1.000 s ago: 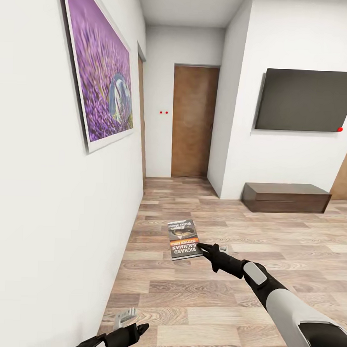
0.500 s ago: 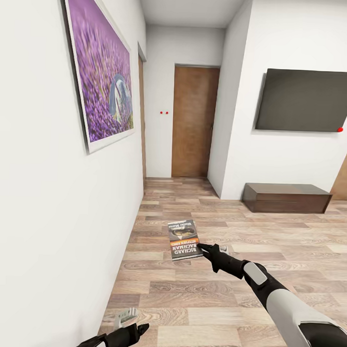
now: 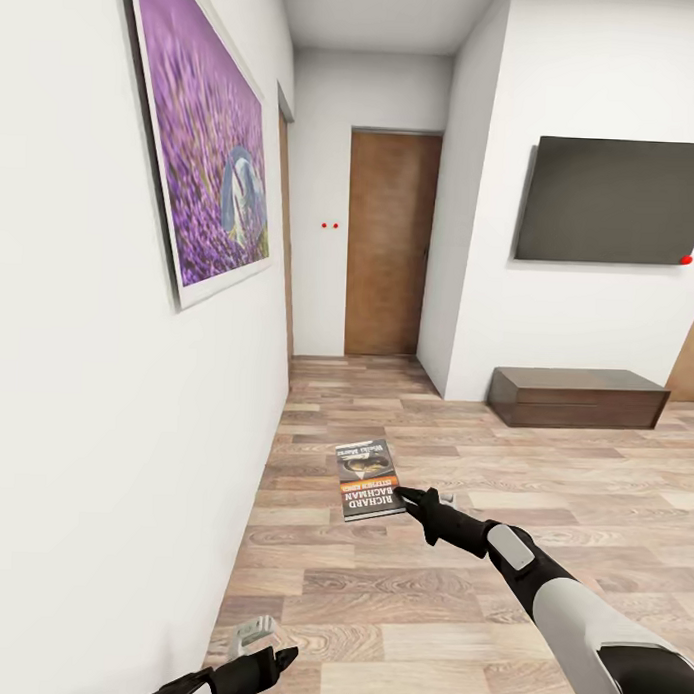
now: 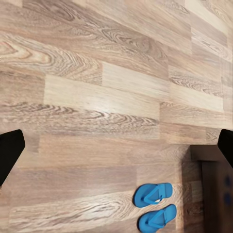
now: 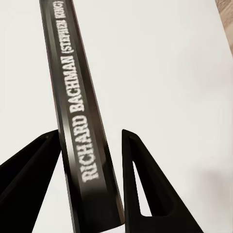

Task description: In the bedroom, move the book from the bed onto either nightstand, and place the two sandals side by side next to the bed.

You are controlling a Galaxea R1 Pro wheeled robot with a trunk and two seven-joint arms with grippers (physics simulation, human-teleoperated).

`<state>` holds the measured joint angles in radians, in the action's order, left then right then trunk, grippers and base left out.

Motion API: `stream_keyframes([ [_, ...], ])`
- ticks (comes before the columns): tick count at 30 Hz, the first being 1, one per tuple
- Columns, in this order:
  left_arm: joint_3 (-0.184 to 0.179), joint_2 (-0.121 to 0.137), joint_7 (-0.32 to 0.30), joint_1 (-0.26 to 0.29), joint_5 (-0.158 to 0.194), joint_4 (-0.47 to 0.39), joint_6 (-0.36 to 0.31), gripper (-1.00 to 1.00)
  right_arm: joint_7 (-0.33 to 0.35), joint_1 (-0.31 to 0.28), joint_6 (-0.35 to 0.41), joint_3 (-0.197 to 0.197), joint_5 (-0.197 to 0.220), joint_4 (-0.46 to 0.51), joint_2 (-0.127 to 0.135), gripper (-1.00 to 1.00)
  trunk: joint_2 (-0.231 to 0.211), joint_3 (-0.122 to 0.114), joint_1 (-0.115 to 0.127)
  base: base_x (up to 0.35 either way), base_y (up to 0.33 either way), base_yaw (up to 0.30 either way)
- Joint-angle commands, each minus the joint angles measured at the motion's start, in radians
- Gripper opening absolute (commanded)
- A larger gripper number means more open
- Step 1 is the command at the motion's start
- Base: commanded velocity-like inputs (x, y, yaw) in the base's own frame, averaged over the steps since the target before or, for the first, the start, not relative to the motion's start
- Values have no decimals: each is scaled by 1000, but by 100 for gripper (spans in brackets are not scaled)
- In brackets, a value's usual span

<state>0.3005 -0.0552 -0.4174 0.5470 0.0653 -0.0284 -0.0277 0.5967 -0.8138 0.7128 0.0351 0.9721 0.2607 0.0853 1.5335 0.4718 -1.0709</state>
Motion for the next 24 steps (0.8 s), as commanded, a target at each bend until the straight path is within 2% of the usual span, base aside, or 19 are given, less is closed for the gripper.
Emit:
stream_keyframes([
  [1,0,0,-3,0,7,0,-3,100,2,-1,4,3,5,0,1,-100,1,1,0,95,78,0],
  [24,0,0,-3,1,7,-1,-3,100,2,-1,3,3,6,0,1,-100,1,1,0,85,14,0],
])
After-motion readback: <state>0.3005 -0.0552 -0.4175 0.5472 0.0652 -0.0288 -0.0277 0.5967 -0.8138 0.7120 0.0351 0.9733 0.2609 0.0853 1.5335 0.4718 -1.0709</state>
